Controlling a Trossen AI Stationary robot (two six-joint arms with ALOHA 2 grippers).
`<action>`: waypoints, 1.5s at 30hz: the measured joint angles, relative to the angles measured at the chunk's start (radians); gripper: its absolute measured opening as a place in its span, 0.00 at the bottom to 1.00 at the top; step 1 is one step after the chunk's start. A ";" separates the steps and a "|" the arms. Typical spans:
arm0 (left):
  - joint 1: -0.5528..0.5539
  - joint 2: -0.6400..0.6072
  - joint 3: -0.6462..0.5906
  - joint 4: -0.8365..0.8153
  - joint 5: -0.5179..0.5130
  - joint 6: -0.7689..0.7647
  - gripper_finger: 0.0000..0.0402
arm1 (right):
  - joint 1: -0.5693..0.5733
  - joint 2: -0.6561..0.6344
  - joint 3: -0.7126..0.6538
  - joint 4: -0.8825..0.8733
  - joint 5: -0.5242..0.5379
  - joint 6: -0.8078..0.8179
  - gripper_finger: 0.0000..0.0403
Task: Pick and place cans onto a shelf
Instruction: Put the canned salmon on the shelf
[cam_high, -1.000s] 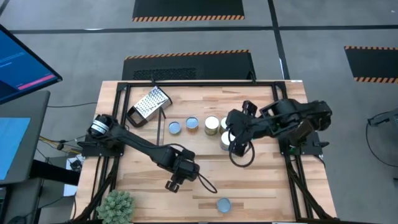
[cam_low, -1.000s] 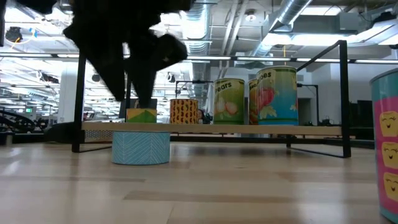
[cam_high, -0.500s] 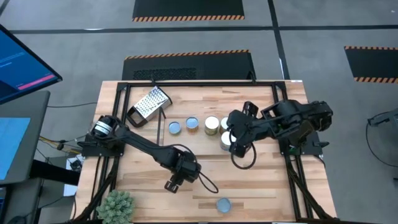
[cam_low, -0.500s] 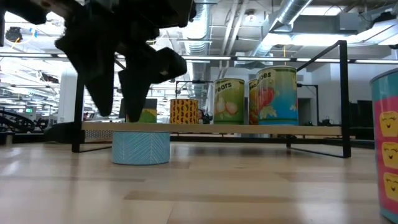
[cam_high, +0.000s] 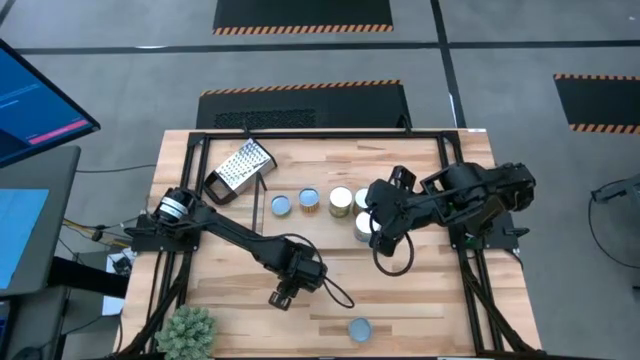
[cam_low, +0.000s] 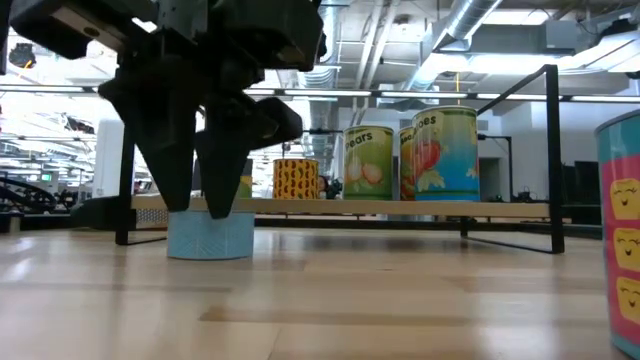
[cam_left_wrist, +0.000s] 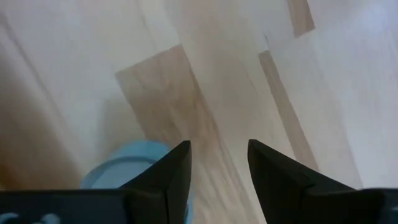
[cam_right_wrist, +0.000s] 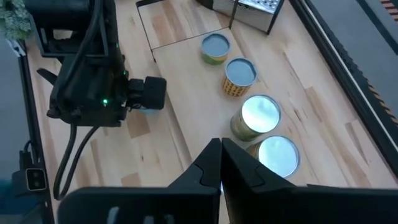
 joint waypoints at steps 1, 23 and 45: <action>0.000 0.000 0.009 -0.020 -0.009 -0.006 0.36 | 0.001 0.000 0.000 0.000 0.000 0.000 0.07; 0.005 -0.003 0.033 -0.099 -0.085 -0.056 0.27 | 0.001 0.000 0.000 0.000 0.000 -0.011 0.07; 0.014 -0.004 -0.025 -0.046 -0.078 -0.201 0.24 | 0.001 0.000 0.000 0.000 0.000 -0.038 0.07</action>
